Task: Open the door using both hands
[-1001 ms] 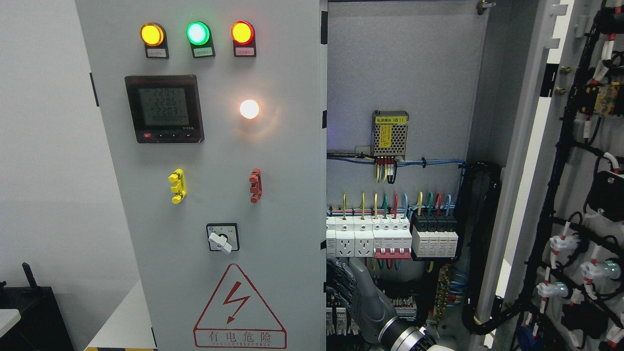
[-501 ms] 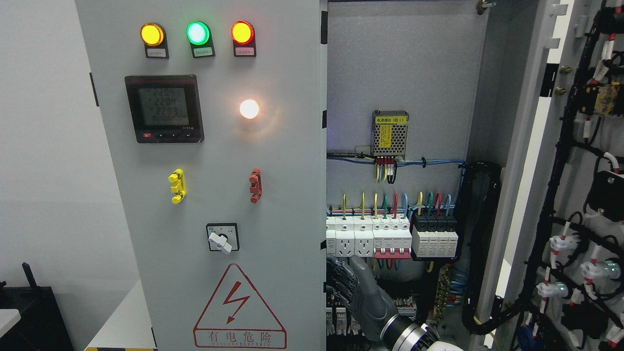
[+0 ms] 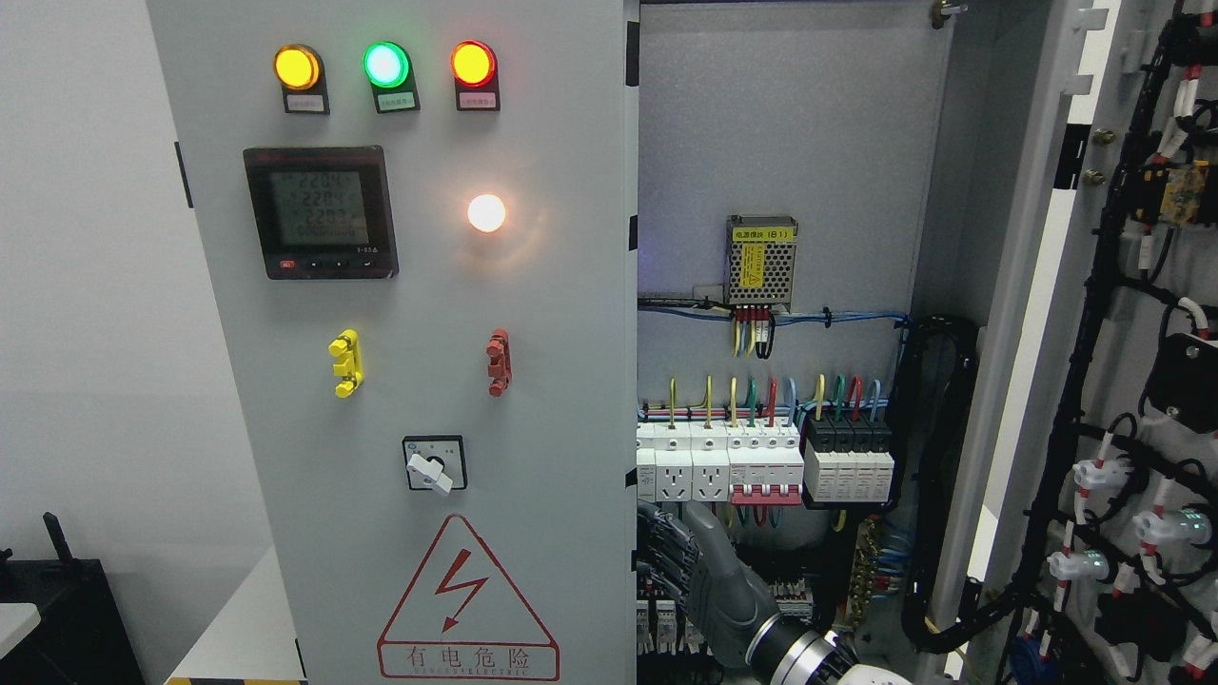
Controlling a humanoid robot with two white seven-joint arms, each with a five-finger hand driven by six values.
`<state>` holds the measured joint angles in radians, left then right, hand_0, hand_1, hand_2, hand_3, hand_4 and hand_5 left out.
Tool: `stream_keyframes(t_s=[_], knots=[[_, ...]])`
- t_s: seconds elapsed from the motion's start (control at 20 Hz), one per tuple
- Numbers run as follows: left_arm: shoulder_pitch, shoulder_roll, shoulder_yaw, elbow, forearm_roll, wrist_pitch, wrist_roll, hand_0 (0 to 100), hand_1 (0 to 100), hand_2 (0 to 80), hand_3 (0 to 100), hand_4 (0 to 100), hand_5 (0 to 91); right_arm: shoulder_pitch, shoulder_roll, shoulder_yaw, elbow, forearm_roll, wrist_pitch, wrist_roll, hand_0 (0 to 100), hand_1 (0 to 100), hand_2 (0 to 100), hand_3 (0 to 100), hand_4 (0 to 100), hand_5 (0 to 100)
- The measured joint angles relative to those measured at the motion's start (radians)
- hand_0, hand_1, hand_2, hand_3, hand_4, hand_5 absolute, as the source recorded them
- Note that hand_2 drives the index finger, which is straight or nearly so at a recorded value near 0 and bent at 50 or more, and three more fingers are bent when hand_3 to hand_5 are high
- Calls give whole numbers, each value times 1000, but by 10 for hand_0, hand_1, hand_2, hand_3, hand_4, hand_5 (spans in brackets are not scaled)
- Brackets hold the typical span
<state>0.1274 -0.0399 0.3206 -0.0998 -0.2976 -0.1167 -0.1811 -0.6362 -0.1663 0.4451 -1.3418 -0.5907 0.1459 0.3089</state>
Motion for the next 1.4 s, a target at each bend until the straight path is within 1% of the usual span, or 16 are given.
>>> stream_keyframes(t_s=[0.2,0.4,0.65,0.9,1.4], knots=[[0,0,0,0,0,0,0,0,0,0,0,31,0,-4,-3,1,0,-12,13,21,0,0,0,0,0,0],[0,0,0,0,0,0,0,0,0,0,0,31,0,-9,-5,2,0,-25,29,31,0,0,0,0,0,0],[0,0,0,0,0,0,0,0,0,0,0,31,0,-18,-7,1,1,-33,33,35,0,0,0,0,0,0],[0,0,0,0,0,0,0,0,0,0,0,31,0,-21,-8,0,1,-36,35,53,0,0,0,0,0,0],[0,0,0,0,0,0,0,0,0,0,0,32,0,-25,-9,-4,1,-56,57,61,0,0,0,0,0,0]])
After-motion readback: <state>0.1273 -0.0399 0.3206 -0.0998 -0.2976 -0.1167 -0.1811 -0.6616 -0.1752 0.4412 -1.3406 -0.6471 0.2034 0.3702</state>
